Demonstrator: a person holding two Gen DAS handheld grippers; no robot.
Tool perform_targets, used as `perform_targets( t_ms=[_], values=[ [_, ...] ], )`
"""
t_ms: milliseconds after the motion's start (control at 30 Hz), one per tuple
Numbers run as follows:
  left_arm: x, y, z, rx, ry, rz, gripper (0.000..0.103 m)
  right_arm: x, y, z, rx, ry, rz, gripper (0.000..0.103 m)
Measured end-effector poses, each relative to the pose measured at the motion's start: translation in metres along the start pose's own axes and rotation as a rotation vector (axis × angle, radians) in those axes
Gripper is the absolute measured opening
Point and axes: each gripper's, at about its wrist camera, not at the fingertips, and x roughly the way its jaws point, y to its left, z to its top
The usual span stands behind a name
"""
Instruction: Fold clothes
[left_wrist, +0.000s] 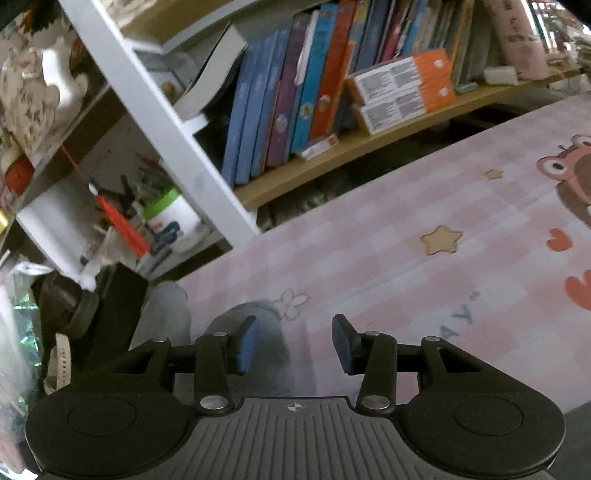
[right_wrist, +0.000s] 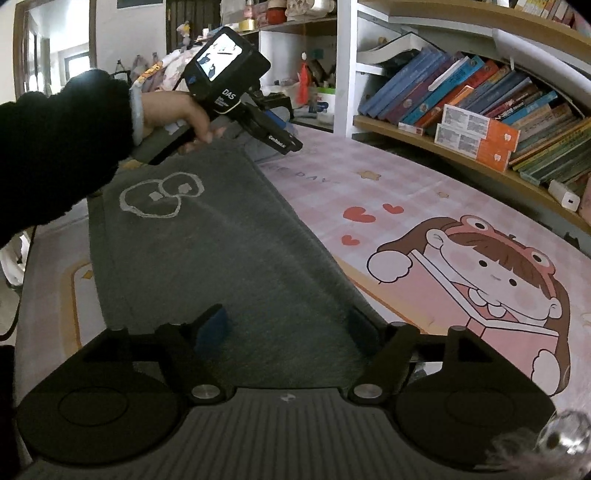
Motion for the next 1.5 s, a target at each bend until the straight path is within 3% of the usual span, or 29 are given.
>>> perform_targets(
  t_ms=[200,267,433,533,567,633,700,900,967,1067,1133,1167,1200,1267,1400,1500],
  values=[
    [0.017,0.013,-0.002,-0.073,0.033,-0.011,0.04,-0.001,0.0,0.0,0.003,0.002,0.011,0.076],
    [0.012,0.008,0.0,-0.053,0.006,-0.012,0.04,-0.001,0.0,0.0,0.006,0.003,0.016,0.077],
    [0.025,0.005,0.001,-0.014,0.081,0.04,0.04,0.0,0.0,0.0,0.005,0.004,0.02,0.078],
    [0.03,0.017,-0.003,-0.051,0.097,0.061,0.021,0.0,0.0,0.0,0.005,0.004,0.019,0.079],
    [0.029,0.026,-0.002,-0.1,0.092,0.044,0.008,0.0,0.0,0.0,0.005,0.004,0.02,0.079],
    [0.014,0.053,0.005,-0.264,0.04,-0.025,0.005,-0.001,0.0,0.0,0.005,0.004,0.021,0.079],
    [-0.016,0.081,0.016,-0.443,-0.076,-0.122,0.004,-0.001,0.0,0.0,0.004,0.004,0.02,0.079],
    [-0.108,0.121,0.036,-0.734,-0.538,-0.615,0.005,0.0,0.001,0.0,0.002,0.005,0.019,0.079],
    [-0.101,0.12,0.041,-0.783,-0.518,-0.698,0.011,0.0,0.001,0.0,0.001,0.005,0.018,0.079],
    [-0.077,0.089,0.054,-0.719,-0.398,-0.656,0.015,0.0,0.001,0.001,0.001,0.005,0.019,0.079],
    [-0.055,0.058,0.06,-0.623,-0.286,-0.638,0.028,0.0,0.001,0.0,0.001,0.005,0.019,0.08],
    [-0.045,0.043,0.062,-0.576,-0.233,-0.624,0.048,0.0,0.001,0.0,0.001,0.005,0.019,0.08],
    [-0.037,0.03,0.062,-0.538,-0.189,-0.589,0.059,0.0,0.001,0.0,0.001,0.005,0.019,0.08],
    [-0.025,0.003,0.062,-0.465,-0.109,-0.521,0.058,0.0,0.001,0.0,0.001,0.005,0.019,0.08],
    [-0.044,-0.018,0.054,-0.349,-0.134,-0.524,0.058,0.0,0.001,0.0,0.001,0.005,0.019,0.08],
    [-0.083,-0.044,0.053,-0.166,-0.196,-0.593,0.058,0.0,0.001,0.0,0.0,0.005,0.019,0.08]
  ],
)
